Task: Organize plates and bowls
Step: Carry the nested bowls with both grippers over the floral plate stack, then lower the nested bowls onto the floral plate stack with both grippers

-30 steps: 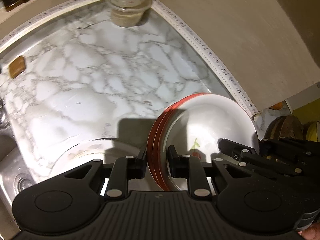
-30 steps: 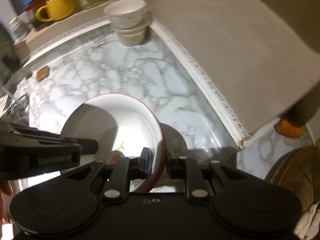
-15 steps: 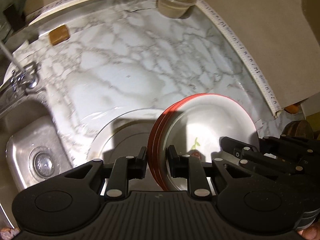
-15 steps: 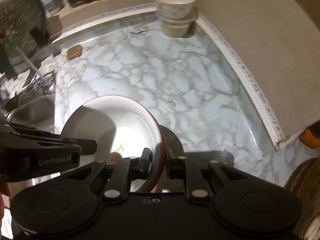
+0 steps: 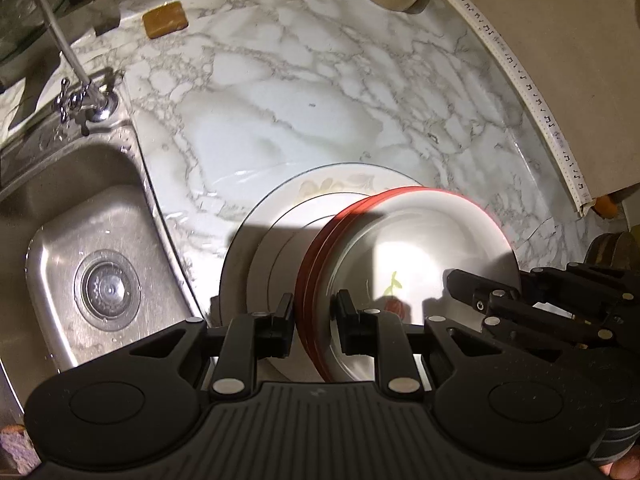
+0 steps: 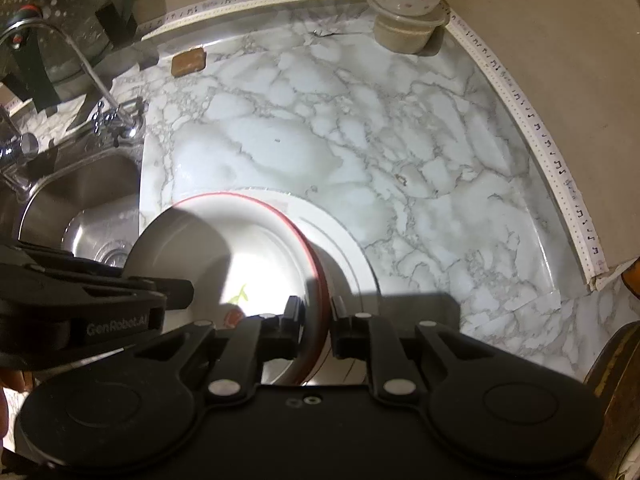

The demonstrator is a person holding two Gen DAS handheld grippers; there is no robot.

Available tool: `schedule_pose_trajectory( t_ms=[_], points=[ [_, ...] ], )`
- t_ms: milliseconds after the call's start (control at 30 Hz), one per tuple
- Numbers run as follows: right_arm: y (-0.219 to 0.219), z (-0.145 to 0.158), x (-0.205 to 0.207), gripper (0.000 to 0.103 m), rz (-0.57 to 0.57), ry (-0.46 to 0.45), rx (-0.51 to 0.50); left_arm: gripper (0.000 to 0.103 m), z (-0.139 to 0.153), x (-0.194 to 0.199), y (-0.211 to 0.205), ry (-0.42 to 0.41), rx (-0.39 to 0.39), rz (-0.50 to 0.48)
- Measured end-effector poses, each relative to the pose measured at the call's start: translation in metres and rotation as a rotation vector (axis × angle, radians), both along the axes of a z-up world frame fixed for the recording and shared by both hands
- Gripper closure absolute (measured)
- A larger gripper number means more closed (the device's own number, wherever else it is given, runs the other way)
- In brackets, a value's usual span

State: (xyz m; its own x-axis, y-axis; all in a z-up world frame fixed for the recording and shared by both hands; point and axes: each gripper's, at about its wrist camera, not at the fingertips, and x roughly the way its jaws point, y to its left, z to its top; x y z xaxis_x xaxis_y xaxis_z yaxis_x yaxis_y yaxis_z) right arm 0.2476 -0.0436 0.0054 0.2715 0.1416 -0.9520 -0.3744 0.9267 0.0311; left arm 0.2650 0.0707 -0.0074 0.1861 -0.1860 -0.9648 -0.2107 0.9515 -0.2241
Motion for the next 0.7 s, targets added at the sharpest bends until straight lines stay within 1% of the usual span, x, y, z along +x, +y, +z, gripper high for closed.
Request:
schedule_pose_trajectory(
  t_ms=[333, 467, 700],
  points=[
    [0.005, -0.001, 0.001, 0.088, 0.012, 0.032, -0.017, 0.083, -0.003, 0.0, 0.003, 0.025, -0.009, -0.008],
    [0.009, -0.002, 0.006, 0.088, 0.022, 0.035, -0.026, 0.083, -0.005, 0.0, 0.004, 0.014, -0.008, -0.015],
    [0.005, -0.004, 0.011, 0.088, 0.005, 0.055, -0.005, 0.083, -0.006, 0.002, 0.007, -0.015, -0.019, -0.014]
  ],
)
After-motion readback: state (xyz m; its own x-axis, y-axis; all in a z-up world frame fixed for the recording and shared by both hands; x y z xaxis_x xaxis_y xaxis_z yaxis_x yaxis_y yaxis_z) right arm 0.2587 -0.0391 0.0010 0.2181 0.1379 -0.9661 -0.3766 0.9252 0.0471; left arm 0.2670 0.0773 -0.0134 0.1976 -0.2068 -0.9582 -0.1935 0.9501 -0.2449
